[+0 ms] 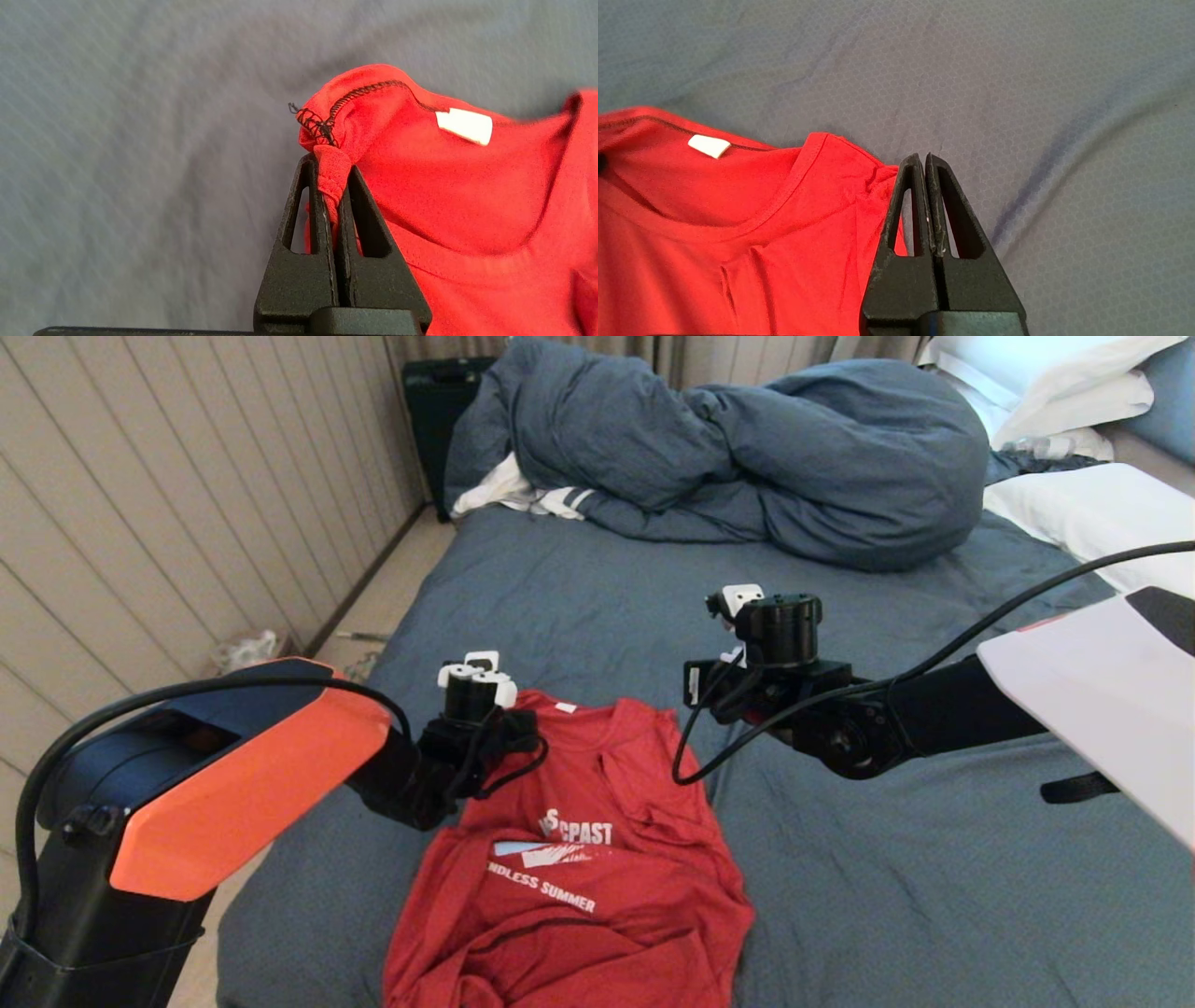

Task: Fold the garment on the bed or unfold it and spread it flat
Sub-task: Unford the red T-shirt

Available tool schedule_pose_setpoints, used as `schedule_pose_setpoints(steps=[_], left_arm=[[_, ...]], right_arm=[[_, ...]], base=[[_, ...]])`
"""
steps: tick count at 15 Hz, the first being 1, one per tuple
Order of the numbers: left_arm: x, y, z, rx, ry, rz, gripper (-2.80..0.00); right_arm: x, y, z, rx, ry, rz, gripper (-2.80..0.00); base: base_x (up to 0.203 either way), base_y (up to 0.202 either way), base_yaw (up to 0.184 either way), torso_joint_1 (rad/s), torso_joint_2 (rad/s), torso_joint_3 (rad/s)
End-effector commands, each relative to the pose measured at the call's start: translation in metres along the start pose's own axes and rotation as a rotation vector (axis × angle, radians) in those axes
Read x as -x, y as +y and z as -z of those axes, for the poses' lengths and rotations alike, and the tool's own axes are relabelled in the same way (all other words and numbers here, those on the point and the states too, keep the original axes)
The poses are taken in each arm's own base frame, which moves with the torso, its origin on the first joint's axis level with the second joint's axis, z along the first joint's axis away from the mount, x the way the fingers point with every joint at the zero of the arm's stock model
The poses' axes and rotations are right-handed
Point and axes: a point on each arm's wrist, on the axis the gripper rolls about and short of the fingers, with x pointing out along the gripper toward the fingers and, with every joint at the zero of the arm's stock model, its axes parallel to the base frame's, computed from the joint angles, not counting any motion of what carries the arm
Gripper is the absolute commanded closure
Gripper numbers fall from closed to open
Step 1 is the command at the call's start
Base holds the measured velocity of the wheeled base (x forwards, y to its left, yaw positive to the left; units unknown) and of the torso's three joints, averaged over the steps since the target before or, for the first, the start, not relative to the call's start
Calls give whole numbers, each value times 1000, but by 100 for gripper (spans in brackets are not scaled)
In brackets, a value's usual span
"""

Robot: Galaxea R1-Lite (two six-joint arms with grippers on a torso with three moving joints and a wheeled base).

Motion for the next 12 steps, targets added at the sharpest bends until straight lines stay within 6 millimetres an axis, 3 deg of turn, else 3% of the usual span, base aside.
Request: schedule_pose_setpoints(steps=[1, 12], left_arm=[[-7, 4, -6, 8, -29, -20, 0], [-47, 18, -23, -42, -150, -135, 0]], right_arm=[[0, 0, -1, -4, -5, 1, 0], [-3, 0, -2, -14, -39, 1, 0]], base=[[0, 0, 0, 0, 0, 0], [0, 0, 0, 0, 0, 0]])
